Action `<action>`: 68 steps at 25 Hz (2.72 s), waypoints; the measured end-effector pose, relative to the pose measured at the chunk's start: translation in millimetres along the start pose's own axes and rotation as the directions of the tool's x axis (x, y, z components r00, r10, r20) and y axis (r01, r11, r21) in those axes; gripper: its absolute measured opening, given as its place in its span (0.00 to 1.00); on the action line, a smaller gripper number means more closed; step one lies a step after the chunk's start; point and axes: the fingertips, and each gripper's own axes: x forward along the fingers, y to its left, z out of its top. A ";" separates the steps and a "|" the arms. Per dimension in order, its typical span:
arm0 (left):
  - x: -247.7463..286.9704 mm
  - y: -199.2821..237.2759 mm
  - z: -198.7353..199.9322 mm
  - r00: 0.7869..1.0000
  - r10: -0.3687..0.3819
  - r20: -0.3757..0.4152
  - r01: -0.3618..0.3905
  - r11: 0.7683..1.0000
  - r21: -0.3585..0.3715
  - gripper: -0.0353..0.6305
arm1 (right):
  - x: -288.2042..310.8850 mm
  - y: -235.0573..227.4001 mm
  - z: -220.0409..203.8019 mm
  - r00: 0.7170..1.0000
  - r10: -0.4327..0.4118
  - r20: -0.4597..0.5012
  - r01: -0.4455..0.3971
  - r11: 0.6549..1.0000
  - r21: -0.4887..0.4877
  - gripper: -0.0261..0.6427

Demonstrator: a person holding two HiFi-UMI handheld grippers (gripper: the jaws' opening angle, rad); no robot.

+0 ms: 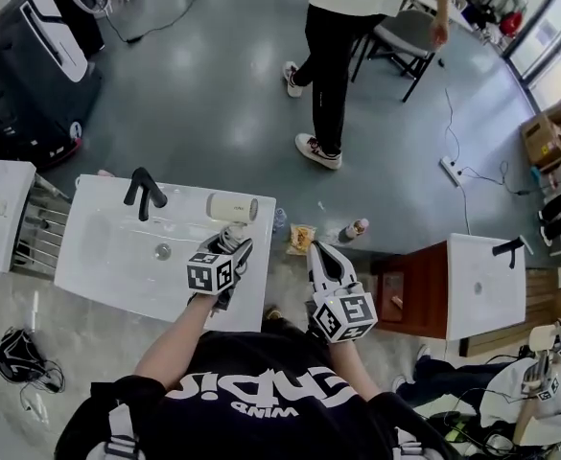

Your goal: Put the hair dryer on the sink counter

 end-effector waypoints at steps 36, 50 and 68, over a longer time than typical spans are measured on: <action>55.9 14.2 -48.1 0.955 0.164 -0.247 -0.155 0.986 0.057 0.48 | -3.8 -7.2 -11.2 0.999 -0.012 -0.042 0.013 1.000 0.001 0.06; 60.9 10.4 -49.7 0.937 0.223 -0.270 -0.210 0.975 0.074 0.48 | -16.4 -15.3 -13.0 0.998 -0.036 -0.043 0.036 0.999 0.004 0.06; 73.2 18.2 -57.4 0.923 0.280 -0.264 -0.266 0.960 0.088 0.49 | -21.7 -18.6 -23.0 0.998 -0.042 -0.045 0.042 0.999 0.013 0.06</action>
